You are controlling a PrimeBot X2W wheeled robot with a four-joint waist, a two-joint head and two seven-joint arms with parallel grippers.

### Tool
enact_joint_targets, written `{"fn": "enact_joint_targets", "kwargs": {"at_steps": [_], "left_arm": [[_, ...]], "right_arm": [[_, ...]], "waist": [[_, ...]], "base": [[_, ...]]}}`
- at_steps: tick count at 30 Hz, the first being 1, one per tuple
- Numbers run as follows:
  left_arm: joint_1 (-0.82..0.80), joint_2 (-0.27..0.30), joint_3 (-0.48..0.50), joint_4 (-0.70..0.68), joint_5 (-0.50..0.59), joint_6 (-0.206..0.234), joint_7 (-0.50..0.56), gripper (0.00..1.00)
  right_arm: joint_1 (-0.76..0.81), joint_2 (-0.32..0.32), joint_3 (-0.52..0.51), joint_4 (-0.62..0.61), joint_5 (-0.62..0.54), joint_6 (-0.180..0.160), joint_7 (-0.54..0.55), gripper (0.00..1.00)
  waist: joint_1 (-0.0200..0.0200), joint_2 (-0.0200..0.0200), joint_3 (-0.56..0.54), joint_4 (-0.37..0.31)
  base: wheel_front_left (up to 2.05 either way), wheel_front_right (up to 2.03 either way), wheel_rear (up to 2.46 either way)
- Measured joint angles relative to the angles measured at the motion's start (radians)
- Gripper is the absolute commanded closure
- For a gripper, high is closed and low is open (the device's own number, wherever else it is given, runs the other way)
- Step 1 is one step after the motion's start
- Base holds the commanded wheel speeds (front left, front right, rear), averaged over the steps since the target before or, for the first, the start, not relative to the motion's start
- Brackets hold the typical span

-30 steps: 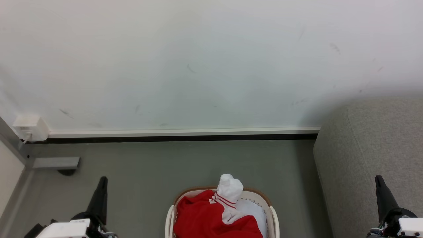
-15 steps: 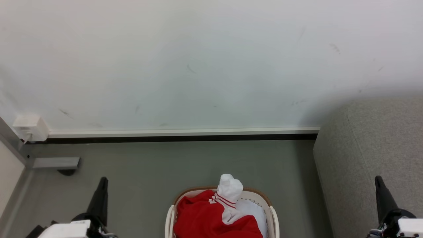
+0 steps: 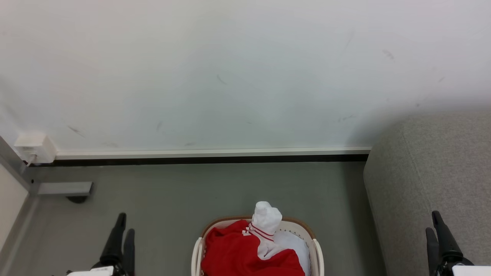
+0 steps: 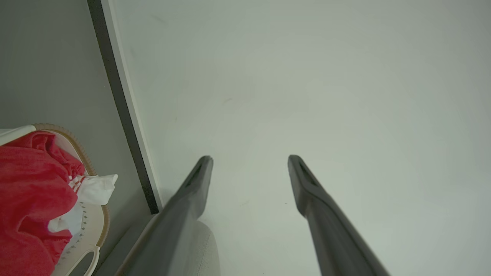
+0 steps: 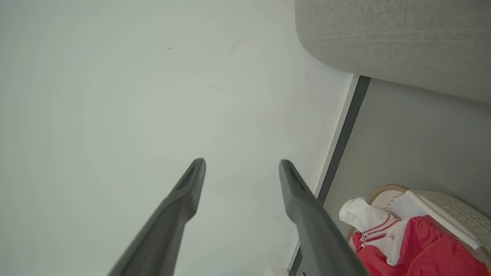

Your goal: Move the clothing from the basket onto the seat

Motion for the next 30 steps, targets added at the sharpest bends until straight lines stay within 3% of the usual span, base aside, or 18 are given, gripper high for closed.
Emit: {"fn": "enact_joint_targets", "kwargs": {"at_steps": [8, 16, 30], "left_arm": [[-0.001, 0.0, -0.007, -0.045, 0.056, 0.0, -0.038, 0.0], [-0.001, 0.001, -0.017, -0.085, 0.213, 0.0, -0.079, 0.0], [0.0, 0.003, -0.027, -0.126, 0.528, 0.0, -0.137, 0.0]], "right_arm": [[0.002, -0.006, 0.028, -0.049, -0.017, 0.0, -0.043, 0.0], [0.005, -0.017, 0.067, -0.085, -0.085, 0.0, -0.082, 0.0], [0.007, -0.045, 0.112, -0.136, -0.364, 0.0, -0.141, 0.0]], "waist": [[0.0, 0.0, 0.002, -0.003], [0.0, 0.0, 0.006, -0.005], [0.0, 0.0, 0.01, -0.01]], "base": [[0.0, 0.0, 0.0], [0.0, 0.0, 0.0], [0.0, 0.0, 0.0]]}}
